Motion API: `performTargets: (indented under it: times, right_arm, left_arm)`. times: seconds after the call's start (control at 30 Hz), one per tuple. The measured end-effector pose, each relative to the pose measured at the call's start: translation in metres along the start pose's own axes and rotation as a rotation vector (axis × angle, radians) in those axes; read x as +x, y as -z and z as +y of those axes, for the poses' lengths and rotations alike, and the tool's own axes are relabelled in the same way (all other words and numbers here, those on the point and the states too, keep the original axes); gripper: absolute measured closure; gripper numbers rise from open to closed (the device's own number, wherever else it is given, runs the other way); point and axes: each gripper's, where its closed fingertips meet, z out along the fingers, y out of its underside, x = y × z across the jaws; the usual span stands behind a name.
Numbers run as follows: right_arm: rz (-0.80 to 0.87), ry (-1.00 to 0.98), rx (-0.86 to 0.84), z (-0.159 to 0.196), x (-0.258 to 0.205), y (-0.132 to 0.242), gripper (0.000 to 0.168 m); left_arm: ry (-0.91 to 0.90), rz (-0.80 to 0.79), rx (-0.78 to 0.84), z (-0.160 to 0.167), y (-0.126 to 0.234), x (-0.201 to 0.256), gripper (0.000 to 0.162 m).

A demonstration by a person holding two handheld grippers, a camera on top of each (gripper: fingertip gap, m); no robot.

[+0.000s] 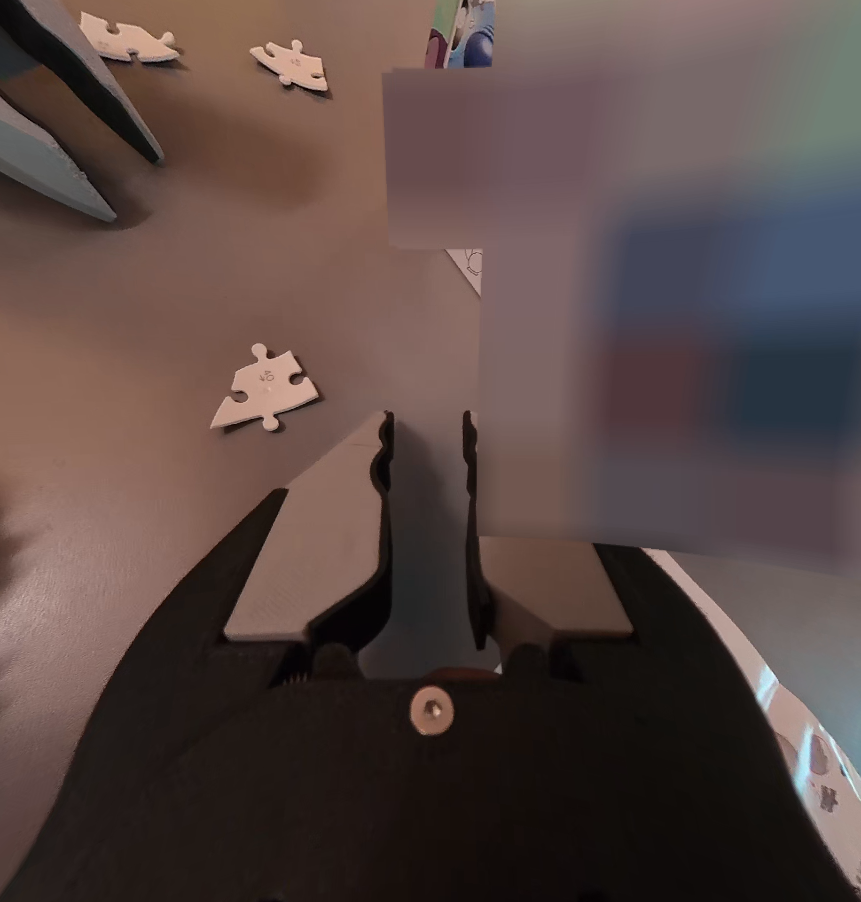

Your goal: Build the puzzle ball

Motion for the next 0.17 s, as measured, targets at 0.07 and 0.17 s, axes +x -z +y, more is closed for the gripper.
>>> performTargets:
  times: [0.07, 0.17]
  right_arm:
    - [0.023, -0.003, 0.009, -0.001, 0.0047, 0.0029, 0.144]
    - [0.047, -0.023, 0.025, -0.0023, 0.0113, 0.0083, 0.145]
  left_arm:
    - [0.001, 0.002, 0.0, -0.0001, 0.0, 0.0001, 0.13]
    - [-0.005, -0.006, -0.001, 0.0, -0.0001, -0.0002, 0.13]
